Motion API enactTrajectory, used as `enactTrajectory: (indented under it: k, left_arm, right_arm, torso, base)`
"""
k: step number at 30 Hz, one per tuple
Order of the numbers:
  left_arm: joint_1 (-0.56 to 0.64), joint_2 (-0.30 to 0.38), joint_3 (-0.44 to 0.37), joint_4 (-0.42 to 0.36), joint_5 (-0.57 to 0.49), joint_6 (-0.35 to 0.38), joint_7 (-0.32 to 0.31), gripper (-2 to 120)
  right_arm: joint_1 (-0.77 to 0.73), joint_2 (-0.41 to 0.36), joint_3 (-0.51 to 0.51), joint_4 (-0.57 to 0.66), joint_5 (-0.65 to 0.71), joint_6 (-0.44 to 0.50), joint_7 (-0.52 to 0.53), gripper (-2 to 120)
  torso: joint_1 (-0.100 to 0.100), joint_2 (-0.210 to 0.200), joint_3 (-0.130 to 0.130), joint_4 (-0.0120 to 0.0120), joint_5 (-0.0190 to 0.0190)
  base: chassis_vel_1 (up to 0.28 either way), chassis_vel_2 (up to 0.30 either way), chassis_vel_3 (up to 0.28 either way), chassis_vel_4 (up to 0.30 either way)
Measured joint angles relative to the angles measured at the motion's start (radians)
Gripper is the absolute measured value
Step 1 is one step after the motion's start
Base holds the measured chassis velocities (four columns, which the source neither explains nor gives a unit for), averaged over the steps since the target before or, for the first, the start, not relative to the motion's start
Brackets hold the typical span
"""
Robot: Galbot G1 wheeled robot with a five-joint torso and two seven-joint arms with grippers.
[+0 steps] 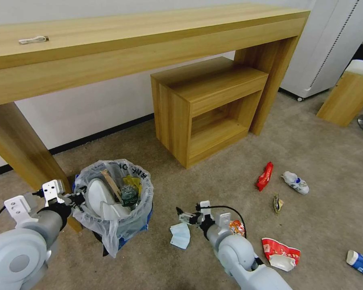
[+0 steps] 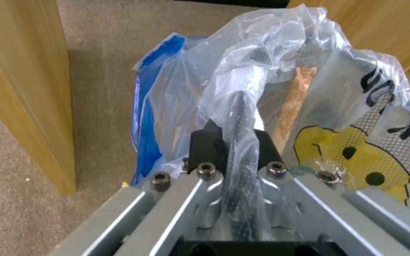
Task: Pick up the trash bin and place the garbage on the floor into it.
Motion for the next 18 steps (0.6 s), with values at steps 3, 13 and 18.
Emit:
enactTrajectory:
  k: [3,13,18]
  left_arm:
    - [-0.002,-0.001,0.002,0.002,0.0,0.0,0.001,2]
    - [-0.008,-0.001,0.01,0.01,0.005,0.0,0.008,2]
    - [-0.011,-0.003,0.012,0.014,0.01,0.0,0.013,2]
  right_arm:
    - [0.011,0.009,-0.015,-0.028,0.014,-0.047,0.043,100]
    - [0.049,0.046,-0.021,-0.145,0.028,-0.083,0.091,100]
    - [0.053,0.056,-0.019,-0.176,0.025,-0.092,0.091,100]
  torso:
    - [0.0,0.0,0.0,0.0,0.0001]
    - [0.0,0.0,0.0,0.0,0.0002]
    - [0.0,0.0,0.0,0.0,0.0002]
  base:
    - [0.0,0.0,0.0,0.0]
    - [0.0,0.0,0.0,0.0]
    - [0.0,0.0,0.0,0.0]
